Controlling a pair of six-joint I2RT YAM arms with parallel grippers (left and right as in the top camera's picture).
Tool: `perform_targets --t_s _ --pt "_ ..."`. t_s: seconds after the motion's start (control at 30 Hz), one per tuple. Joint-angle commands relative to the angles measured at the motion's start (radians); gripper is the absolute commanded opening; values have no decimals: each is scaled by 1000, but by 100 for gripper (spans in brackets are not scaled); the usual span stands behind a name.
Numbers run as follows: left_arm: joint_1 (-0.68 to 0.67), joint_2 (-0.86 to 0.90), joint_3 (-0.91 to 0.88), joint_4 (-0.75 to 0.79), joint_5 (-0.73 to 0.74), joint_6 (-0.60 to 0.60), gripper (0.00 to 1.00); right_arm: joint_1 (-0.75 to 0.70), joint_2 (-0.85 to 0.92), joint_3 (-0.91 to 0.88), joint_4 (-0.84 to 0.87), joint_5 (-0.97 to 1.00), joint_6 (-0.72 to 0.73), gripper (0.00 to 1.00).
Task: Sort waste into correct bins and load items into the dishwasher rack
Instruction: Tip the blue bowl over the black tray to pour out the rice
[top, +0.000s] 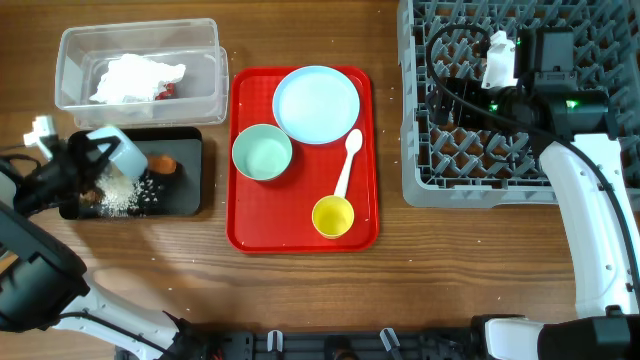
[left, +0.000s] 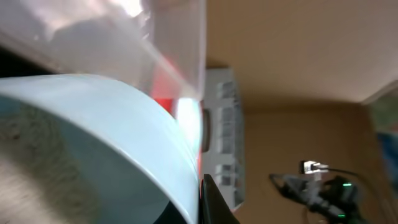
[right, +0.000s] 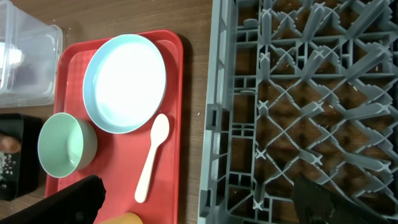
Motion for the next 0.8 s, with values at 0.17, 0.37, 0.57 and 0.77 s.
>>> perform_targets --t_s 0.17,0.37,0.57,0.77 --pt "47 6 -6 -13 248 -117 4 -1 10 20 -6 3 4 100" --pt "47 6 -6 -13 248 -211 4 -1 10 20 -5 3 4 100" --pt "47 6 -6 -17 248 -211 4 -1 10 20 -5 18 3 100" --pt "47 6 -6 -36 248 -211 4 -1 10 20 -6 18 4 100"
